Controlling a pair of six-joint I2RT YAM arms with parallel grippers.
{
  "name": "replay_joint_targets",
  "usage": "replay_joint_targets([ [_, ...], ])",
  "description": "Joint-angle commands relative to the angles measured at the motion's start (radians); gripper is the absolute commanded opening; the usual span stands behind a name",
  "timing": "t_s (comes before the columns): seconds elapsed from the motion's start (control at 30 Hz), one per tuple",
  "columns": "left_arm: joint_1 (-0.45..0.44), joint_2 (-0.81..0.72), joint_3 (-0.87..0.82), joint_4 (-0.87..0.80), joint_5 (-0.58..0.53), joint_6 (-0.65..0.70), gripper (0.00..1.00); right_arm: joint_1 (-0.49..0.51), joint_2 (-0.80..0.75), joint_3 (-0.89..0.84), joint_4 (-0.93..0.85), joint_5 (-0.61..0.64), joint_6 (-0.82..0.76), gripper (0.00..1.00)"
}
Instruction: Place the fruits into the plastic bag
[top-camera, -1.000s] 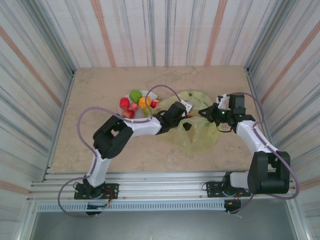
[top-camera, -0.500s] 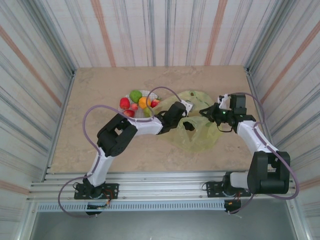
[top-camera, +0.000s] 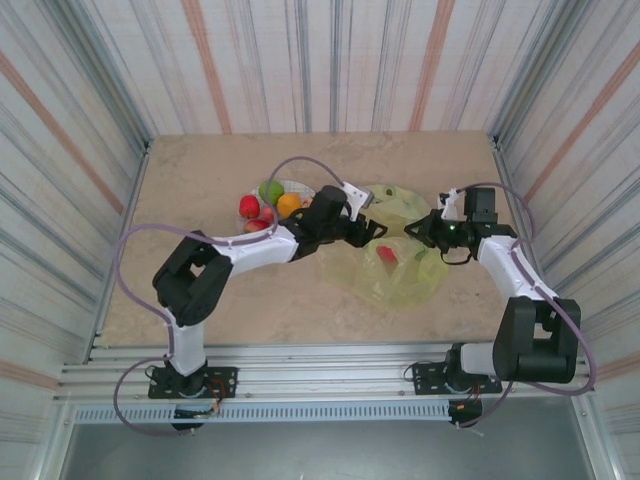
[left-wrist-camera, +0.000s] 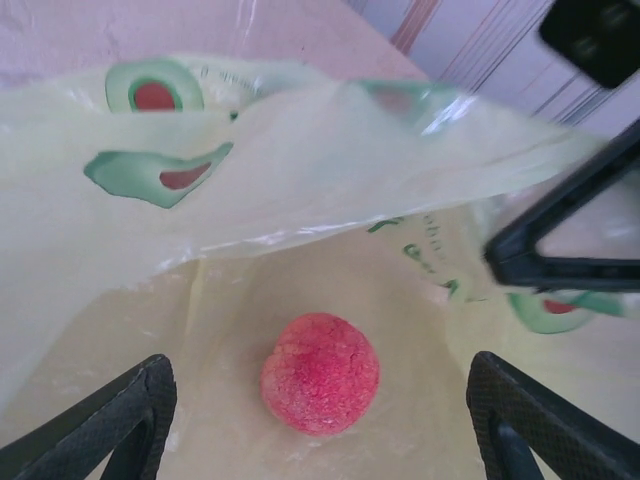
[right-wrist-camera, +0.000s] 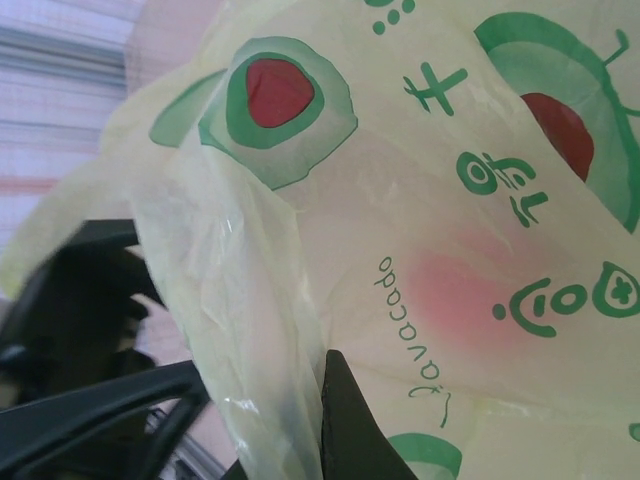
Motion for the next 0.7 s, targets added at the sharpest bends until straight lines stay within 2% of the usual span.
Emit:
replay_joint_targets([
  [0.0, 0.015, -0.077, -0.014, -0.071, 0.073, 0.054, 0.79, -0.009, 0.012, 0.028, -0.04, 0.017, -0.054, 0.0],
  [0.47, 0.089, -0.231, -0.04, -0.087, 0.477, 0.008, 0.75, -0.009, 0.027, 0.027, -0.035, 0.034, -0.05, 0.0],
  [0.67, 0.091, -0.293, -0.079, -0.147, 0.609, 0.064, 0.75, -0.007, 0.03, 0.029, -0.032, 0.035, -0.048, 0.0],
])
